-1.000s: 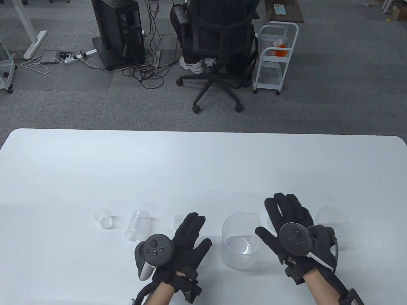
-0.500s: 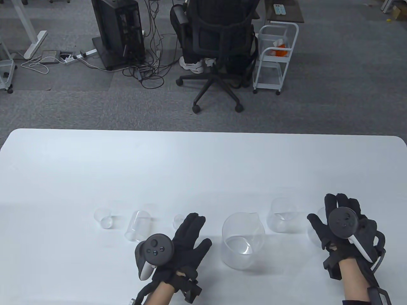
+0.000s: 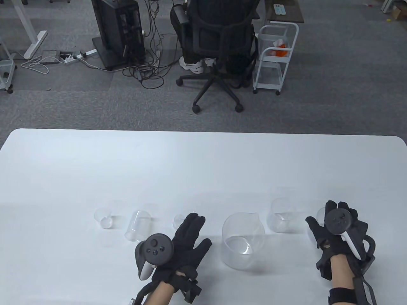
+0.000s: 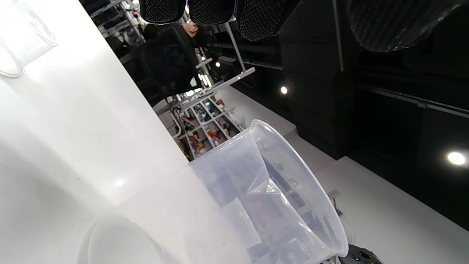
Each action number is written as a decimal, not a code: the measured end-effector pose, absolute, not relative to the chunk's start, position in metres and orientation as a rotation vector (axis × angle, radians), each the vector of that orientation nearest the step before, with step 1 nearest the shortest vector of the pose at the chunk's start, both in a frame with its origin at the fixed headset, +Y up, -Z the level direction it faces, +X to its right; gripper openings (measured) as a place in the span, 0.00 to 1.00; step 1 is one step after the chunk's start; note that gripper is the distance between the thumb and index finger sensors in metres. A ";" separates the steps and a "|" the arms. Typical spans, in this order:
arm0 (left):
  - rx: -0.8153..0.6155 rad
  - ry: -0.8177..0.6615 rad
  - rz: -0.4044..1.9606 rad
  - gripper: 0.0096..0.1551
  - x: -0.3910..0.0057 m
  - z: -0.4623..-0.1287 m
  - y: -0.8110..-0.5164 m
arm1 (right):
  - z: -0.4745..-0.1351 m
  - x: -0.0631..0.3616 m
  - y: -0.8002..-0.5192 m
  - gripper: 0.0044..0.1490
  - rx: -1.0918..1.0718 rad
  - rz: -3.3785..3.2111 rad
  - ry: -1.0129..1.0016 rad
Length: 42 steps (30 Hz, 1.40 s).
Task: Nest plastic beakers
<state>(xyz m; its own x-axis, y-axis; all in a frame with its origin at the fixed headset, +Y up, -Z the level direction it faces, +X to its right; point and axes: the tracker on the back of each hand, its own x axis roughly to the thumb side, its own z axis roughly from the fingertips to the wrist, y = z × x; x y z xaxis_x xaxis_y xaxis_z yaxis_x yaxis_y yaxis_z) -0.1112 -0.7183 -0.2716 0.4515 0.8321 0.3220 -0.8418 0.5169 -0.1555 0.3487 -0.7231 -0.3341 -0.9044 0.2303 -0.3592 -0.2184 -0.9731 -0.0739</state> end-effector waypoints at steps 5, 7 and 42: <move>0.029 -0.383 1.032 0.46 -0.111 -0.272 -0.718 | -0.334 0.350 -0.724 0.53 -0.545 2.863 -0.113; 0.029 -0.383 1.032 0.46 -0.111 -0.272 -0.718 | -0.334 0.350 -0.723 0.53 -0.543 2.861 -0.138; 0.022 -0.387 1.030 0.46 -0.111 -0.271 -0.719 | -0.264 0.172 -0.558 0.53 0.583 2.772 -0.459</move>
